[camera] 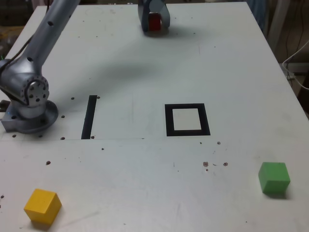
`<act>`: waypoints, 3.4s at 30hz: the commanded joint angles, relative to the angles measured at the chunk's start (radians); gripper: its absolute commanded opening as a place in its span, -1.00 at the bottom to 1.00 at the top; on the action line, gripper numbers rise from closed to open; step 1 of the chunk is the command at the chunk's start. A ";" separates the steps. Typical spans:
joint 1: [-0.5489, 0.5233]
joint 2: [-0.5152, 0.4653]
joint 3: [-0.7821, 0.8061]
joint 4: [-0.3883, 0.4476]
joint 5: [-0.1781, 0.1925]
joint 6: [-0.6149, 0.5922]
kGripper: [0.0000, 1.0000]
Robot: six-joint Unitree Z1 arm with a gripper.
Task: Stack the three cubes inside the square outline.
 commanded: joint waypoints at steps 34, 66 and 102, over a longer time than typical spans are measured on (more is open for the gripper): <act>-0.153 -0.275 0.203 0.028 -0.028 -0.002 -0.25; -0.801 -0.551 0.613 0.031 -0.046 -0.468 -0.25; -1.000 -0.477 0.814 -0.209 -0.157 -0.697 -0.30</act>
